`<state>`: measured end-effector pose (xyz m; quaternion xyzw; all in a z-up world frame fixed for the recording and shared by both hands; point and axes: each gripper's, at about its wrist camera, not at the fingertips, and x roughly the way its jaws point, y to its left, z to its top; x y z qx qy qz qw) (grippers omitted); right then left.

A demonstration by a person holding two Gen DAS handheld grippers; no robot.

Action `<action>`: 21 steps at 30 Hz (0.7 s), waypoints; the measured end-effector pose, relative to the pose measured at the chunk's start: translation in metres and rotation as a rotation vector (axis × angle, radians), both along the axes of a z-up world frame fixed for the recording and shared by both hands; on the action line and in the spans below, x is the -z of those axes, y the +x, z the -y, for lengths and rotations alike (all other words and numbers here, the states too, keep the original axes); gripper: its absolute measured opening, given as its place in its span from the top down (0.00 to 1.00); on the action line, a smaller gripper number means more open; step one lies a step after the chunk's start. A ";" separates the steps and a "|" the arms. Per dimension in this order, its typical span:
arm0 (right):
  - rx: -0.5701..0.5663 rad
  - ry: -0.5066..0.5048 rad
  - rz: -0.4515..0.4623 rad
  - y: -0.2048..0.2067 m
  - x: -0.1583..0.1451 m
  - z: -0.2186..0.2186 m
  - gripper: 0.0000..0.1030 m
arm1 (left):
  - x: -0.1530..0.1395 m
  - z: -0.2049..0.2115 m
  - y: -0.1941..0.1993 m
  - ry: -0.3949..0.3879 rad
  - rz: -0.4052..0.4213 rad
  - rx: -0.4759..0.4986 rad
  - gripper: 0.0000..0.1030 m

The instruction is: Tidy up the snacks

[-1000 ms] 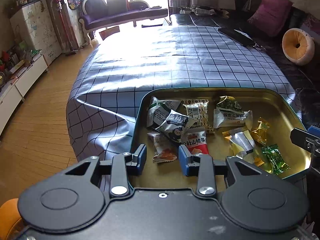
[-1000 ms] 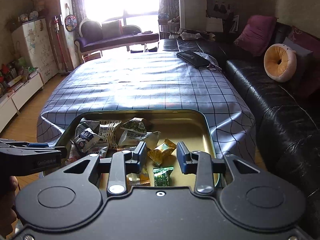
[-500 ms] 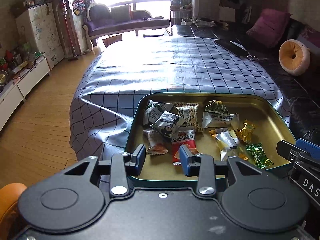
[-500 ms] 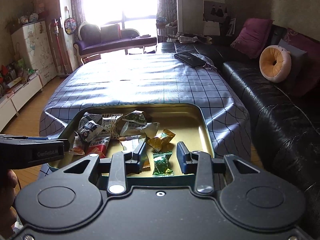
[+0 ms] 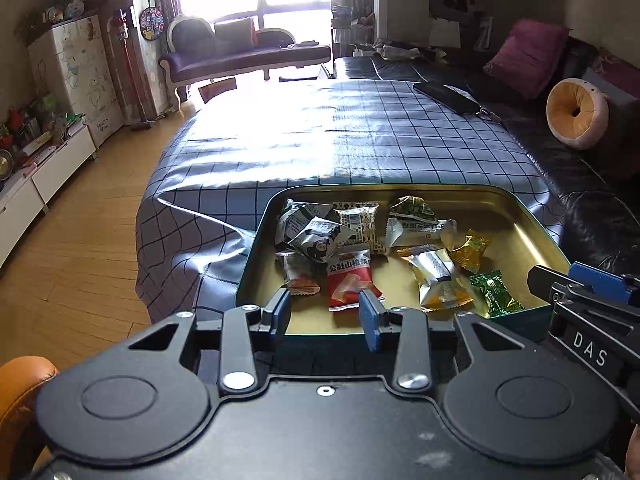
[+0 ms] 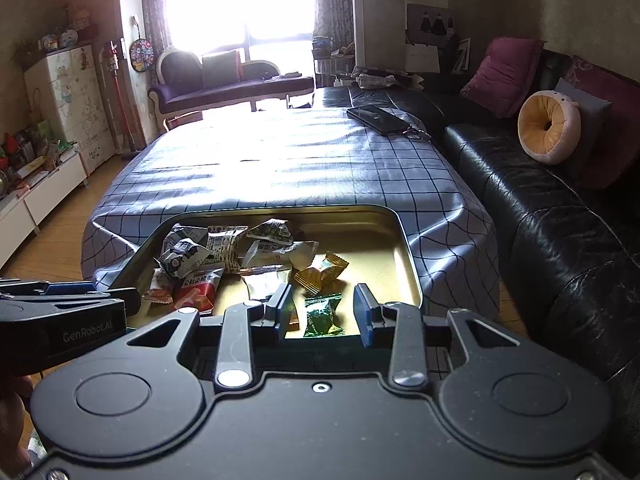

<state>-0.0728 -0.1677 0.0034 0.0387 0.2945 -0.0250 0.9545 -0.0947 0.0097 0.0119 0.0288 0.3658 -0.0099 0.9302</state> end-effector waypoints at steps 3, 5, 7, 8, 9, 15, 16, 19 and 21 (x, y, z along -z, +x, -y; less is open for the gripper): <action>-0.002 -0.002 0.001 -0.001 0.000 -0.001 0.57 | 0.001 0.000 -0.003 0.006 0.004 -0.004 0.62; -0.004 -0.001 0.000 -0.001 0.000 -0.002 0.57 | 0.002 0.000 -0.003 0.008 0.003 -0.003 0.62; -0.005 -0.005 0.000 -0.001 0.000 -0.002 0.57 | 0.003 -0.001 -0.003 0.007 -0.001 -0.002 0.62; -0.005 -0.007 0.000 -0.001 0.000 -0.003 0.57 | 0.003 -0.001 -0.003 0.005 -0.003 -0.001 0.62; -0.004 -0.008 -0.001 -0.001 0.001 -0.003 0.57 | 0.003 -0.002 -0.003 0.004 -0.004 -0.001 0.62; -0.005 -0.011 -0.011 -0.001 0.002 -0.005 0.57 | 0.004 -0.006 -0.002 -0.003 -0.006 -0.005 0.62; -0.007 -0.012 -0.013 -0.001 0.003 -0.006 0.57 | 0.004 -0.006 -0.002 -0.003 -0.007 -0.006 0.62; -0.010 -0.014 -0.017 -0.001 0.003 -0.007 0.57 | 0.005 -0.006 -0.002 -0.003 -0.007 -0.007 0.62; -0.012 -0.016 -0.018 0.000 0.003 -0.007 0.57 | 0.005 -0.006 -0.002 -0.001 -0.008 -0.007 0.62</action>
